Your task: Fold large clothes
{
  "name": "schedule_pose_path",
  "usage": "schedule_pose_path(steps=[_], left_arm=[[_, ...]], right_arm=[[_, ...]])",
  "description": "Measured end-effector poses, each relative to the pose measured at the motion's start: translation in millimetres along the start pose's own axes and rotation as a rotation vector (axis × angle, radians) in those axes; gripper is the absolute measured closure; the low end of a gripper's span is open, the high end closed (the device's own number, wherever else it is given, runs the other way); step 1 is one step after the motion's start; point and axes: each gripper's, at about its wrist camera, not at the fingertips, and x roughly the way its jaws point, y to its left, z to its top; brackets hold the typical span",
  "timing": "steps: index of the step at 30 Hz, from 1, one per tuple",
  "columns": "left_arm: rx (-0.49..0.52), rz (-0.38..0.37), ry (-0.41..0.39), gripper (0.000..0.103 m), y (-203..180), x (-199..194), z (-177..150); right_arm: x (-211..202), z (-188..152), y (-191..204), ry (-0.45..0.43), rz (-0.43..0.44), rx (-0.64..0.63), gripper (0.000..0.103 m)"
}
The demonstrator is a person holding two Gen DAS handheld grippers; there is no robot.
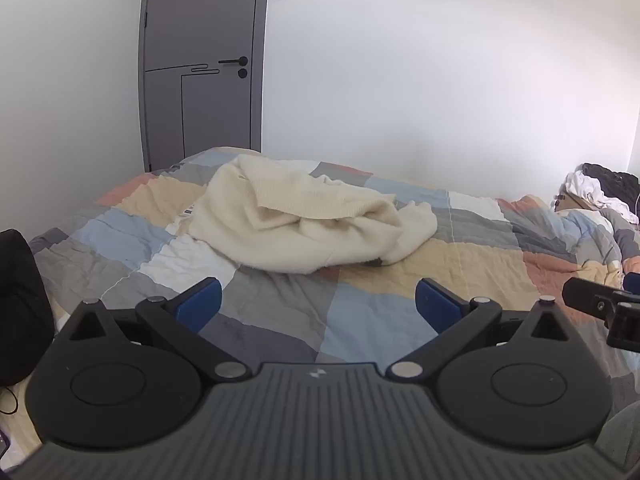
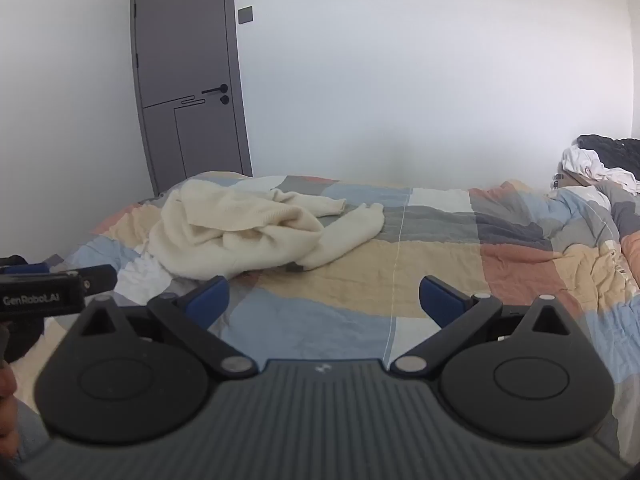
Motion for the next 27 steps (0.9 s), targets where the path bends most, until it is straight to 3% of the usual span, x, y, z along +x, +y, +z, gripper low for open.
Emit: schedule_pose_path(steps=[11,14,27], left_arm=[[0.001,-0.036,-0.003,0.0,5,14,-8],[0.014,-0.04,-0.006,0.0,5,13,-7],[0.029,-0.048,-0.011,0.0,0,18,-4]], right_arm=[[-41,-1,-12,-0.041,0.015,-0.022,0.0],[1,5,-16,0.022,-0.031,0.004,0.0],[11,-1,-17,0.023,-0.032,0.001,0.0]])
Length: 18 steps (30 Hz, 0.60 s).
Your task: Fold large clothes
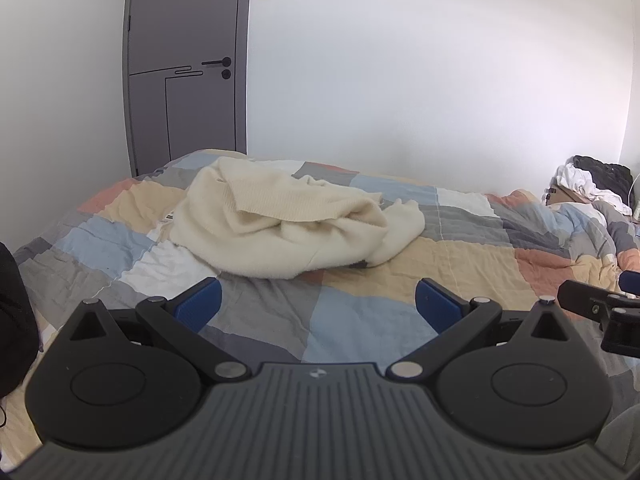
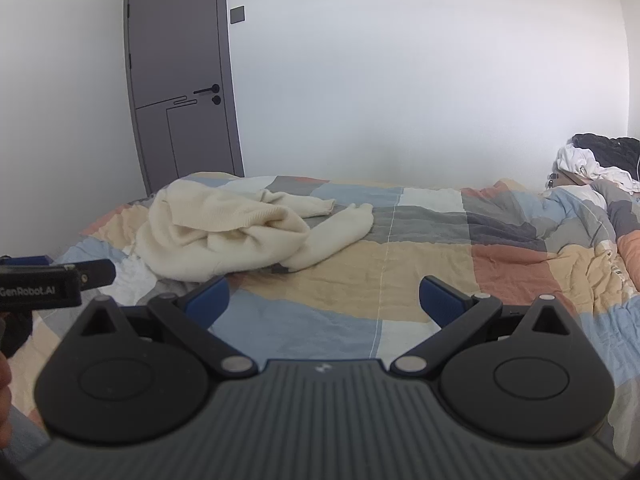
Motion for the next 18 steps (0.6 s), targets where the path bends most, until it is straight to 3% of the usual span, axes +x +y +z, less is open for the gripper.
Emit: schedule_pose_path(steps=[18], left_arm=[[-0.013,-0.017,0.016,0.0,9,9,-3]], right_arm=[[11,-5,4,0.064,0.044,0.009,0.0]])
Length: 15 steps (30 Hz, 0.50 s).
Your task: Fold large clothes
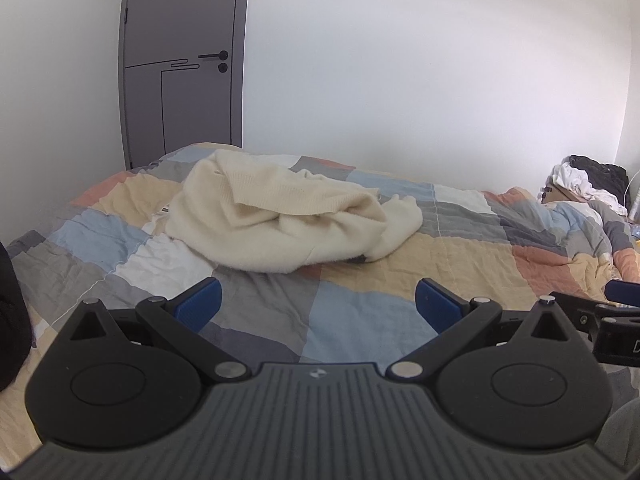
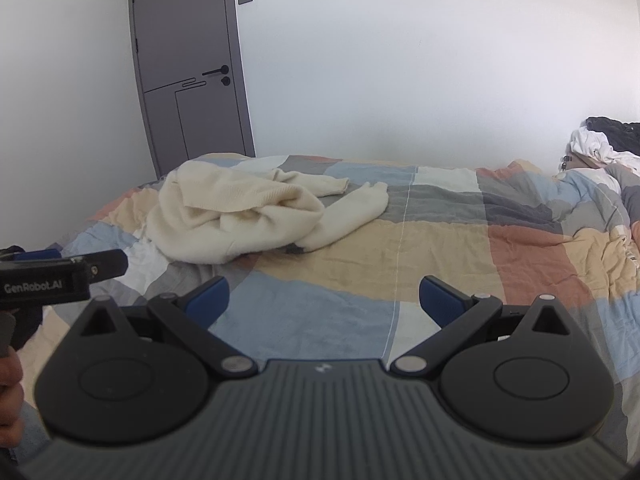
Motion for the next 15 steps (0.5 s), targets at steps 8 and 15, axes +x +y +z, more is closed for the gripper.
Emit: schedule_pose_path(steps=[8,15], left_arm=[[-0.013,-0.005,0.003,0.0,4.0,0.0,0.5],[-0.019,0.0,0.002,0.0,3.2,-0.3,2.2]], right_arm=[[2.4,0.1,1.4,0.01,0.016,0.001,0.0],[2.6,0.1,1.9,0.014,0.011,0.0,0.0]])
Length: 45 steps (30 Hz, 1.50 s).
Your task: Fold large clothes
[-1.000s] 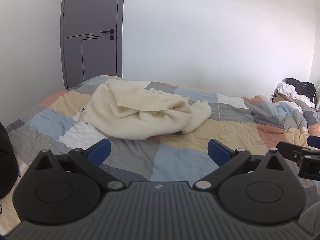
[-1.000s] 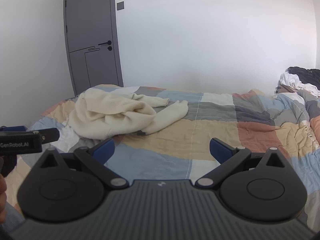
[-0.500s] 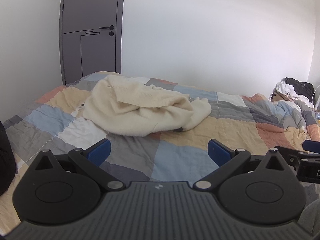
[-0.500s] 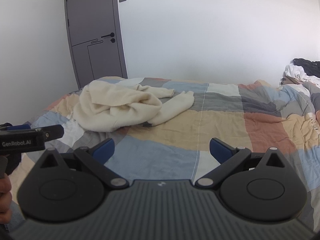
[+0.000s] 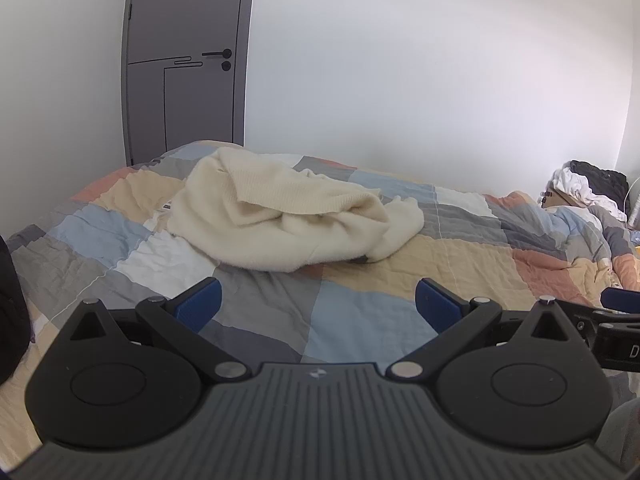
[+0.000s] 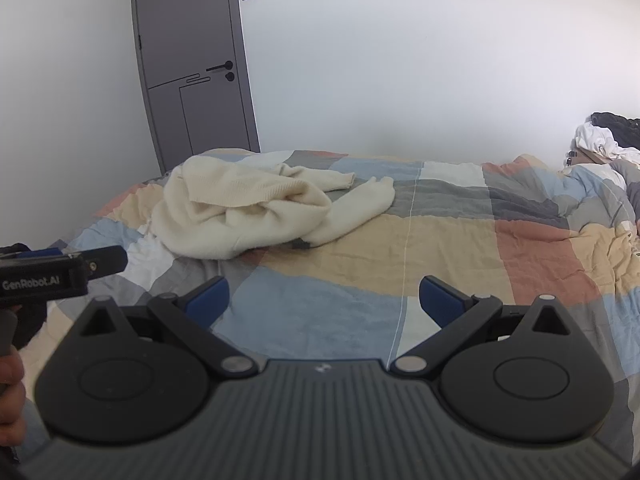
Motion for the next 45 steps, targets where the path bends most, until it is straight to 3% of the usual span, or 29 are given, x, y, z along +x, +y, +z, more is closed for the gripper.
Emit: schedule_pose_path(steps=[18,24,29,36,45], left_arm=[[-0.012,0.024,-0.009,0.0,0,-13,8],[-0.097,-0.053,-0.007,0.0,4,-23,-1],[-0.078,-0.034,0.003,0.0,5,-19,-1],[-0.085,-0.014,0.009,0.0,23,23,23],[-0.077,0.005,0.022,0.0,48,102,56]], right_arm=[[-6,2,-1,0.014,0.002,0.0,0.0],[-9,9,3,0.027,0.013,-0.008,0.0],[-6,12,5,0.039,0.019,-0.014,0.0],[17,20,1,0.035,0.021,0.03,0.0],[84,50,1,0.043,0.038,0.058,0.0]])
